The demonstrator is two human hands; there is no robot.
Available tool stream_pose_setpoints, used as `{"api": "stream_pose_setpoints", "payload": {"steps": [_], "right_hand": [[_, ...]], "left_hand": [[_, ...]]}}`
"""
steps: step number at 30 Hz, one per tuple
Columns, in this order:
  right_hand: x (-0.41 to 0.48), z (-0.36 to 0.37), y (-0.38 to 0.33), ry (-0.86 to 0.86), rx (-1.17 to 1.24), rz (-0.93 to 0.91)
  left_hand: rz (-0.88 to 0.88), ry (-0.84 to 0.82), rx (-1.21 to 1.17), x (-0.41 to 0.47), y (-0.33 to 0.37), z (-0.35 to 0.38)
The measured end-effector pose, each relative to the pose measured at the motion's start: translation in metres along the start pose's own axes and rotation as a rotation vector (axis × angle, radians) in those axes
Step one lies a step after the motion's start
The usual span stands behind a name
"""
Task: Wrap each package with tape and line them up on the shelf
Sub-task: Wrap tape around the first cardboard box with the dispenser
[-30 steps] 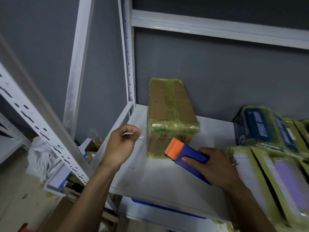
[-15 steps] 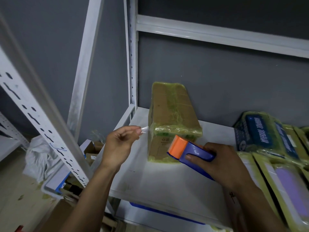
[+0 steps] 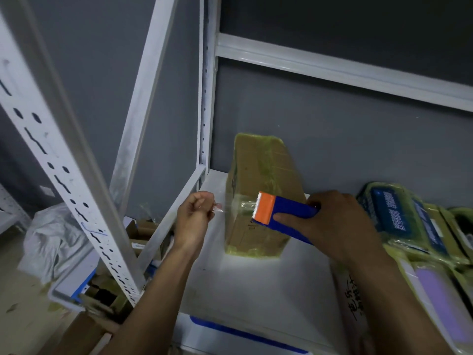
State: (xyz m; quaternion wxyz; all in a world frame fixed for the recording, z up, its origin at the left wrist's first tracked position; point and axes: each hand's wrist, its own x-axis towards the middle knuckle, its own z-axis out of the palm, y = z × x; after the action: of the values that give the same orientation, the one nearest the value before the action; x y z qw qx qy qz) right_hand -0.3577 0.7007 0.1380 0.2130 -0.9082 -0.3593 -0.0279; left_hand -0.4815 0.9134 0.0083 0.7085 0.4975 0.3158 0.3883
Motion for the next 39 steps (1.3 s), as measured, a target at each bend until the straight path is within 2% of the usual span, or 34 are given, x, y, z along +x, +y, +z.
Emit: {"api": "stream_pose_setpoints", "payload": {"steps": [8,17,24,29,36,37,39], "right_hand": [[0.021,-0.005,-0.032,-0.082,-0.216,0.066],[0.044,0.001,-0.038,-0.13,-0.309,0.078],[0.052,0.004,-0.031,-0.166,-0.294,0.101],[0.056,0.003,-0.027,-0.202,-0.281,0.111],[0.056,0.004,-0.024,-0.174,-0.297,0.093],[0.056,0.004,-0.023,-0.174,-0.293,0.091],[0.056,0.005,-0.021,-0.178,-0.283,0.089]], "left_hand": [[-0.021,0.059,0.049,0.012,-0.032,0.017],[0.04,0.039,0.107,0.02,-0.048,0.038],[0.353,-0.018,0.315,0.026,-0.059,0.029],[0.108,-0.165,0.181,0.033,-0.068,0.016],[0.222,-0.325,0.233,0.043,-0.056,-0.003],[0.251,-0.323,0.256,0.041,-0.055,-0.006],[0.336,-0.192,0.333,0.033,-0.051,-0.009]]}}
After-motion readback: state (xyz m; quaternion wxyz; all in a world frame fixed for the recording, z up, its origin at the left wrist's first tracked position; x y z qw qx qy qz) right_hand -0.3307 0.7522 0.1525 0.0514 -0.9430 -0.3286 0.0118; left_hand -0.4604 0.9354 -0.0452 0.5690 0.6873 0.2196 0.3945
